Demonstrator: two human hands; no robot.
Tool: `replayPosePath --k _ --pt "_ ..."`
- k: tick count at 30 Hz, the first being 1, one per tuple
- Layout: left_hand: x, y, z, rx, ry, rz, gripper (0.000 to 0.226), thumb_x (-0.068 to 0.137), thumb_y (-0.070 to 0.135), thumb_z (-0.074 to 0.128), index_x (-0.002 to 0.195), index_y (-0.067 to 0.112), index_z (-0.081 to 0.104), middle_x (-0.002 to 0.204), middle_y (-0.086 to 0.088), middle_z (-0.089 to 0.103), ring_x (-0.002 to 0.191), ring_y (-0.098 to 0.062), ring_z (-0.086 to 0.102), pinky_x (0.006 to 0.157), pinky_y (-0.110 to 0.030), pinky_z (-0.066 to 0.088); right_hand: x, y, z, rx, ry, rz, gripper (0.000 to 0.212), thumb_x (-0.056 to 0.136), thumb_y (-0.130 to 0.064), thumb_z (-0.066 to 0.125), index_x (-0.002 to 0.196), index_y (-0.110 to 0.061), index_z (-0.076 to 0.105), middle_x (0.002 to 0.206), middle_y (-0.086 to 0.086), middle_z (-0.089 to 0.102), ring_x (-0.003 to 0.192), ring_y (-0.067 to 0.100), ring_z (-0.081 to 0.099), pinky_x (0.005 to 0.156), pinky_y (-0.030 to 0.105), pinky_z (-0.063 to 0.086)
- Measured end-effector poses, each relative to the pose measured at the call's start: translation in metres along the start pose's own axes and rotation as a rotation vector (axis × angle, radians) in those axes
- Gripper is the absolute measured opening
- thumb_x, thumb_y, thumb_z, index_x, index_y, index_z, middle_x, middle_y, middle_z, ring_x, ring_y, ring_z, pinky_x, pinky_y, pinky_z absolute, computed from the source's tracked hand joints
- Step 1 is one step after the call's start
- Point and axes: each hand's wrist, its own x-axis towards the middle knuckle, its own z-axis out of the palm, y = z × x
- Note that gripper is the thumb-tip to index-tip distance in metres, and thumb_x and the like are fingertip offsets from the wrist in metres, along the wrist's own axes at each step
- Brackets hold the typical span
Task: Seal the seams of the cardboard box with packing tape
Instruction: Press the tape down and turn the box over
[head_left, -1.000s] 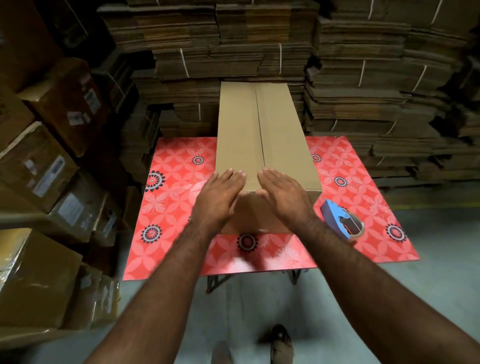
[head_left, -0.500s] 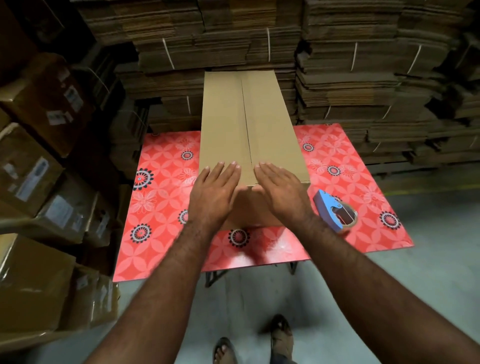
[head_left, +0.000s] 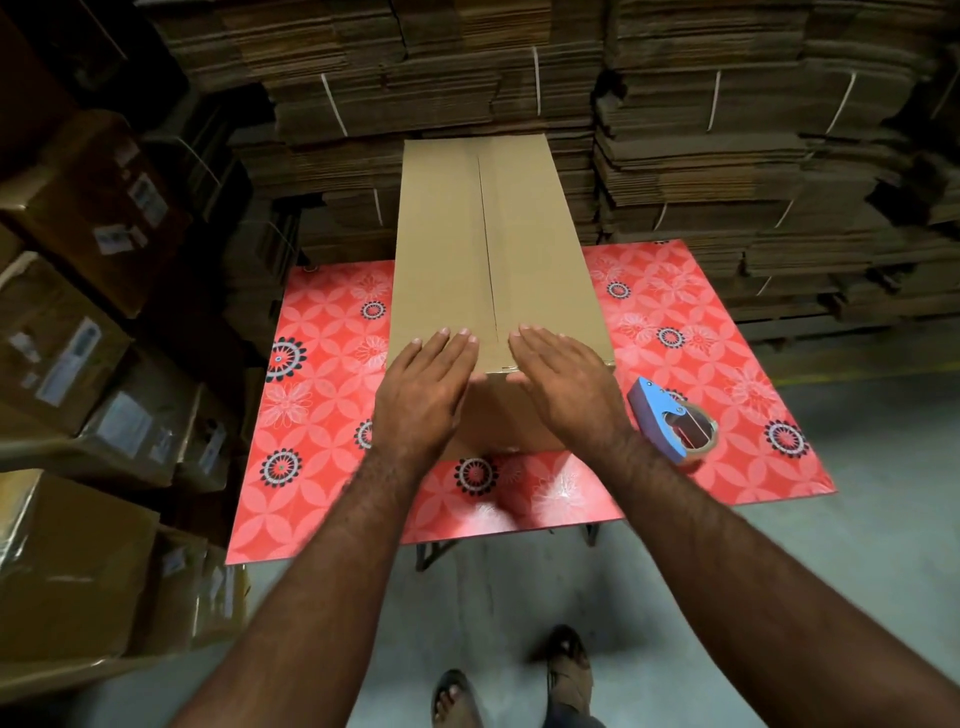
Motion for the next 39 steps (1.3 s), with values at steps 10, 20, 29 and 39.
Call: replayPosePath --k 10,20,29,39 --pt "-0.001 0.004 -0.015 -0.067 -0.16 0.046 0.059 0.09 0.011 0.052 0.147 0.004 0.044 0.154 -0.013 0.044 0.144 -0.028 0.039 0.119 -0.045 0.029 -0.006 0.004 -0.023 -0.027 -0.031 0.037 0.05 0.098 -0.037 0.054 0.133 -0.001 0.06 0.138 0.017 0.059 0.13 0.03 0.055 0.112 0.043 0.036" --pt "-0.001 0.026 -0.014 -0.217 -0.132 -0.016 0.073 0.069 0.007 0.045 0.141 0.002 0.053 0.147 -0.014 0.052 0.138 -0.028 0.047 0.117 -0.045 0.032 -0.035 0.019 -0.029 -0.047 -0.004 0.21 0.04 0.102 -0.016 0.045 0.137 0.0 0.057 0.14 0.018 0.057 0.133 0.033 0.051 0.115 0.046 0.033" --pt "-0.002 0.02 -0.014 -0.241 -0.178 0.002 0.077 0.068 0.009 0.038 0.144 0.004 0.05 0.151 -0.012 0.049 0.141 -0.027 0.044 0.118 -0.047 0.031 -0.02 -0.013 -0.021 0.025 0.008 0.183 0.04 0.103 -0.019 0.041 0.131 0.001 0.061 0.134 0.018 0.062 0.127 0.033 0.056 0.112 0.045 0.037" --pt "0.009 0.036 -0.019 -0.303 -0.237 -0.006 0.077 0.066 0.01 0.043 0.142 0.003 0.051 0.15 -0.013 0.049 0.141 -0.027 0.044 0.12 -0.045 0.027 -0.027 -0.013 -0.048 0.065 0.001 0.469 0.059 0.092 -0.012 0.042 0.149 0.002 0.04 0.154 0.02 0.041 0.144 0.033 0.036 0.12 0.044 0.024"
